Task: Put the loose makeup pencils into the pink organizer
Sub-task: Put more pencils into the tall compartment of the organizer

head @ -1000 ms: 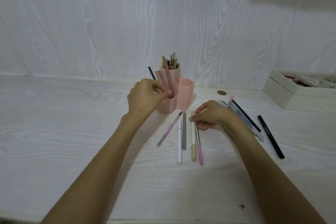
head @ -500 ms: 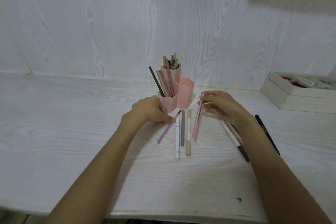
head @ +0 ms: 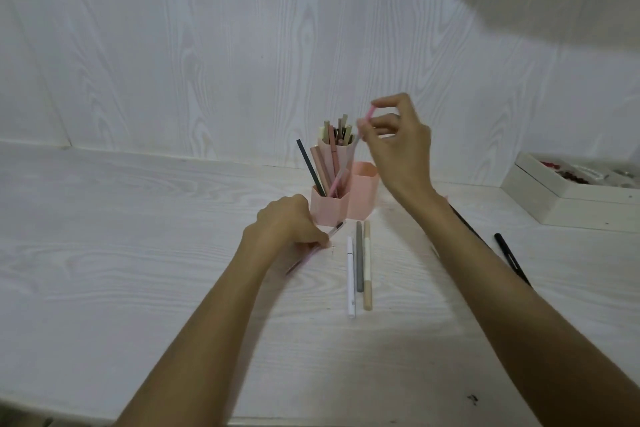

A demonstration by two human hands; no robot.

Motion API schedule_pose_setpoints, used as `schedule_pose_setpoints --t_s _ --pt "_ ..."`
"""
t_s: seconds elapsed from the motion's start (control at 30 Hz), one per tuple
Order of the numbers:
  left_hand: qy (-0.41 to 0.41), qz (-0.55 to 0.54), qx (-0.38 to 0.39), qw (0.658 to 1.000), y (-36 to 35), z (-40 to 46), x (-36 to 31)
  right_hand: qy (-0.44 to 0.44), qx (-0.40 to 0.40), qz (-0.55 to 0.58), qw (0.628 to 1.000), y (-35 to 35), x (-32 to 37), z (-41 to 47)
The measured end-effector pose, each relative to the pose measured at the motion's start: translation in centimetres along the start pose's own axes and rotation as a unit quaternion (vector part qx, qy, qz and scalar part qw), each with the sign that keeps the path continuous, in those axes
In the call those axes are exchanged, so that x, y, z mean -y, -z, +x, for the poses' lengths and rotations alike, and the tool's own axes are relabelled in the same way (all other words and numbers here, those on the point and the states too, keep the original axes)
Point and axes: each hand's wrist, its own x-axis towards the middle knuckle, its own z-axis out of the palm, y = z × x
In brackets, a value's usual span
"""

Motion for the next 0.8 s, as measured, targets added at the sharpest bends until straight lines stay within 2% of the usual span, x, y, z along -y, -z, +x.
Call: schedule_pose_setpoints --t_s 0.13,0.37,0.53,0.67,0.8 --pt "0.015 -0.003 0.028 0.999 0.2 0.1 0.3 0.091 0.116 -0.166 0.975 -1.5 0.0 0.4" --pt "0.012 0.028 0.01 0.999 0.1 -0.2 0.1 0.101 0.148 -0.235 0.955 -3.3 -0.1 0.7" --pt "-0.005 0.052 0.001 0.999 -0.1 -0.2 -0.2 0.2 0.18 -0.396 0.878 -3.9 -0.3 1.7" --pt "-0.01 0.046 0.012 0.999 -0.1 -0.3 -0.2 0.216 0.229 -0.425 0.849 -4.0 0.0 2.1" --pt "-0.015 0.049 0.015 0.999 0.1 -0.2 -0.2 0.186 0.254 -0.378 0.87 -3.2 0.3 2.1"
